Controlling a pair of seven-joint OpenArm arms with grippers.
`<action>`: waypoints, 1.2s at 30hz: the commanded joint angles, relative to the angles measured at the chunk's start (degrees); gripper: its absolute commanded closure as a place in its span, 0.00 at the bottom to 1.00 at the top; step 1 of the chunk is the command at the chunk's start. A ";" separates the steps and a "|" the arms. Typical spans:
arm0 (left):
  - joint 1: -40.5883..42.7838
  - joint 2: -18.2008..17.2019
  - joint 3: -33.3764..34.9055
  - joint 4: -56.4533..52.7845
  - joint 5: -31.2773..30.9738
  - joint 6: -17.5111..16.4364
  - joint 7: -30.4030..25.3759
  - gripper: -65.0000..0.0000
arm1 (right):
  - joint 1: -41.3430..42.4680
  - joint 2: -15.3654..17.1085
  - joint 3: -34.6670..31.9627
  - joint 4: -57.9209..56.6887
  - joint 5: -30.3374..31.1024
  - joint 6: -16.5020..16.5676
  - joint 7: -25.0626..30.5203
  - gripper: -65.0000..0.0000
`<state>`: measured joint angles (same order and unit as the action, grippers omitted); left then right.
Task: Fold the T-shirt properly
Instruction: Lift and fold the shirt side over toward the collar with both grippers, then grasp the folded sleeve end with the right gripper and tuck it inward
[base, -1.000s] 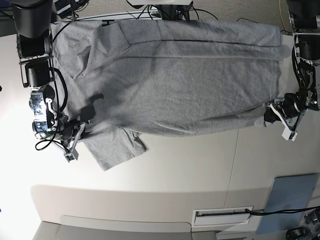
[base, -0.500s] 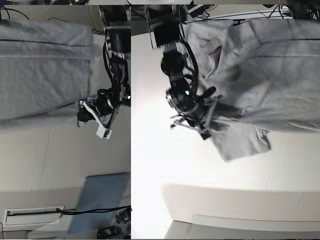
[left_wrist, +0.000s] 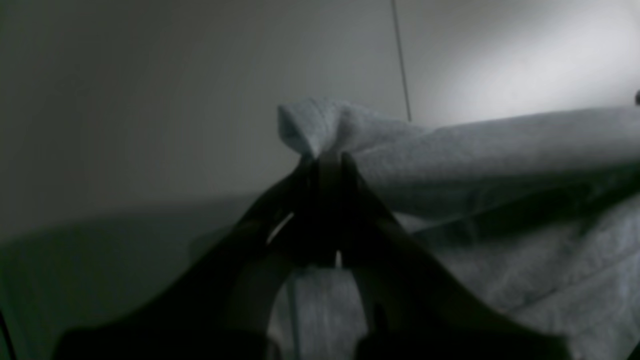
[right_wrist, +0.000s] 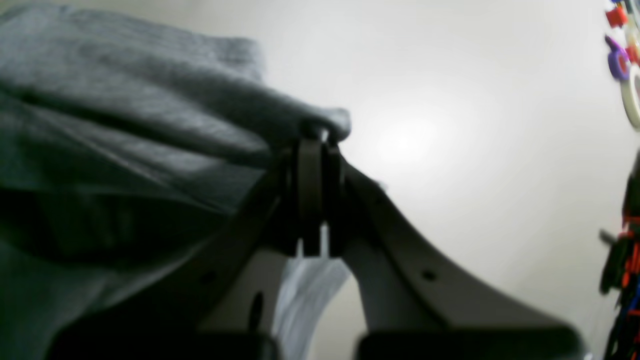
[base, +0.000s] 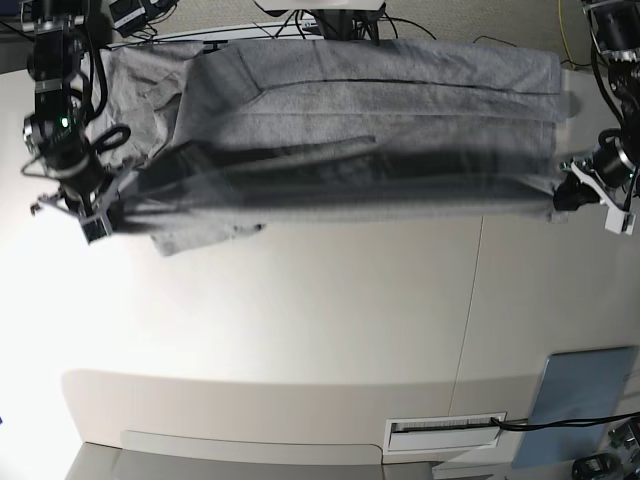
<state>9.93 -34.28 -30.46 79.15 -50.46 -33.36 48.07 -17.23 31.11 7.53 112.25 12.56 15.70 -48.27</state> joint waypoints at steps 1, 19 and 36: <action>0.39 -1.57 -1.36 0.81 -0.90 0.26 -0.92 1.00 | -0.74 1.11 1.60 1.66 -1.01 -1.01 0.63 1.00; 10.56 -1.57 -2.45 0.72 -1.88 -2.49 -0.92 1.00 | -21.53 0.72 3.78 6.69 -2.10 -7.82 0.76 1.00; 10.51 -1.64 -2.47 0.81 -1.20 -6.38 0.00 0.42 | -22.67 0.63 3.78 6.54 -1.42 -7.87 0.26 0.60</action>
<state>20.60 -34.46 -32.16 79.22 -50.63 -39.33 48.77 -39.97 30.83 10.72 118.04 11.27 8.36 -49.04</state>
